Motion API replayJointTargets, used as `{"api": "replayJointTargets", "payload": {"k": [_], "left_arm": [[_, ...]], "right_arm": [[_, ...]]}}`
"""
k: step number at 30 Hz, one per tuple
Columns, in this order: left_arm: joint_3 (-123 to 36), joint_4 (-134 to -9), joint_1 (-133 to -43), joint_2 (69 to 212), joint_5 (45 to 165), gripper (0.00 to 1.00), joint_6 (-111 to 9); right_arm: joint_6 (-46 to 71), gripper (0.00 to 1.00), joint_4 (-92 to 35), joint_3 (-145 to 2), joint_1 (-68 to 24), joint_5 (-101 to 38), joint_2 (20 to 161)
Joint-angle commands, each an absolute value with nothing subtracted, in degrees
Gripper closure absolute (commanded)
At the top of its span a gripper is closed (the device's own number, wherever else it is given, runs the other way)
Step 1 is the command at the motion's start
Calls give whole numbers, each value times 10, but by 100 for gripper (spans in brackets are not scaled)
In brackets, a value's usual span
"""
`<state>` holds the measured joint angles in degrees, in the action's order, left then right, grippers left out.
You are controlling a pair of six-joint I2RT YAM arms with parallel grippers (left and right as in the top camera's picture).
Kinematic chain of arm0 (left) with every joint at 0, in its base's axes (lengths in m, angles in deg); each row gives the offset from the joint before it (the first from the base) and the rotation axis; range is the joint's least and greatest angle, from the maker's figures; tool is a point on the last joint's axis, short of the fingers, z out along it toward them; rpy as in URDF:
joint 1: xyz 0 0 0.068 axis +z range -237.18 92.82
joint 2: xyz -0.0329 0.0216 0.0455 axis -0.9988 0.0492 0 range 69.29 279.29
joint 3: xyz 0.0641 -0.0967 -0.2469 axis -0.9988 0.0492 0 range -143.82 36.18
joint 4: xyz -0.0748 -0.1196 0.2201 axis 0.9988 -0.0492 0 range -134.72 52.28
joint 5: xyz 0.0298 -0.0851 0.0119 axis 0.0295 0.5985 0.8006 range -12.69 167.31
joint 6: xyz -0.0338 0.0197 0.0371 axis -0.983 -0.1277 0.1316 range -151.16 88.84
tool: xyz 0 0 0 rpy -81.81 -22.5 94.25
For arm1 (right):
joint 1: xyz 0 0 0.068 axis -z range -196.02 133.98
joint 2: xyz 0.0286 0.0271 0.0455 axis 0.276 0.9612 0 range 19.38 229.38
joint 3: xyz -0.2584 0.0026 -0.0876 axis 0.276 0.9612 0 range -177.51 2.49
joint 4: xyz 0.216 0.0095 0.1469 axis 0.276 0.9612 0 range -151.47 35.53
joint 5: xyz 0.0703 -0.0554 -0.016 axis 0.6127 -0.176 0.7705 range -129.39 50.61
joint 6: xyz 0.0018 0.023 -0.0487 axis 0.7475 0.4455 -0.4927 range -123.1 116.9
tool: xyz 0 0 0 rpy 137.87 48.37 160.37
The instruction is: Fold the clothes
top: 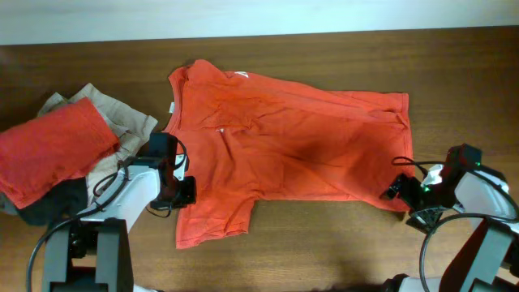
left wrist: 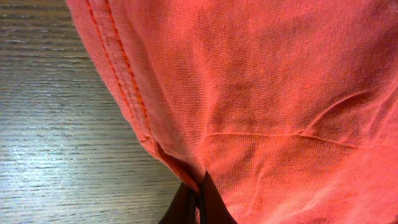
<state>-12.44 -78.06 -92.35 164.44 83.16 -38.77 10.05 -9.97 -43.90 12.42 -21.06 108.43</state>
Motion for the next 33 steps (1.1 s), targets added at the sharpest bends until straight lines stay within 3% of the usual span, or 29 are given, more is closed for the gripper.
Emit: {"api": "replayJointTargets", "payload": {"k": [1, 5, 10, 14, 25, 33], "left_arm": [[-111, -789, -926, 1667, 847, 100, -395], [-111, -789, -926, 1667, 847, 100, -395], [-112, -794, -926, 1667, 847, 100, -395], [-123, -812, -926, 1666, 846, 100, -394], [-218, -924, -926, 1658, 836, 100, -384], [-293, -988, -926, 1650, 835, 100, -355]], "right_arm": [[141, 29, -123, -413, 121, -203, 1088], [150, 41, -160, -395, 121, -205, 1089], [142, 79, -184, -402, 121, -205, 1089], [113, 95, -155, -432, 121, -205, 1088], [65, 96, -18, -553, 99, -205, 1075], [68, 96, -2, -595, 60, -206, 1075]]}}
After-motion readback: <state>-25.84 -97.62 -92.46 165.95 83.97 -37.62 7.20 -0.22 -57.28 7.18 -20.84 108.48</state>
